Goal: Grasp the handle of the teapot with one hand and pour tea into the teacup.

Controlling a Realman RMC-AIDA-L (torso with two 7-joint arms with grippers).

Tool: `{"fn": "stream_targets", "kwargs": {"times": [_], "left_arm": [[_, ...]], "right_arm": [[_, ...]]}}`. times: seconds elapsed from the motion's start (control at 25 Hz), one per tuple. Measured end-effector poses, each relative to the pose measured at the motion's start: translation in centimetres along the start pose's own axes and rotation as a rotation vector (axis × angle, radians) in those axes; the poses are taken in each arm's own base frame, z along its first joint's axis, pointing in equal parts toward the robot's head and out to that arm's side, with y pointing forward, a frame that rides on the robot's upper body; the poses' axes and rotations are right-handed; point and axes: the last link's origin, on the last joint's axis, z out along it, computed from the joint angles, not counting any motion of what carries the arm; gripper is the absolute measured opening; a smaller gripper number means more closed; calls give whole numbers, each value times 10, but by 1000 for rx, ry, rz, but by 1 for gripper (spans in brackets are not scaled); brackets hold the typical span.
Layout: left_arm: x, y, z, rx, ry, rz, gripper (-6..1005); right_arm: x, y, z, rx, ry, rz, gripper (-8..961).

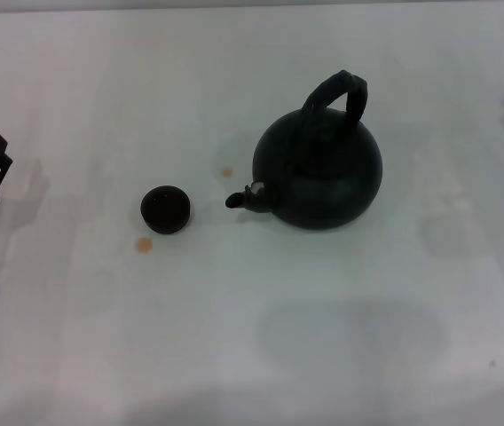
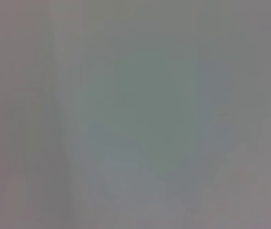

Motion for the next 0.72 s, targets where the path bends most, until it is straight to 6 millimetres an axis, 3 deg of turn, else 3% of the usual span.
{"fn": "stream_targets", "kwargs": {"times": [0.72], "left_arm": [[3, 4, 4, -16, 16, -1, 861]], "right_arm": [[-1, 1, 2, -5, -1, -2, 725]]}}
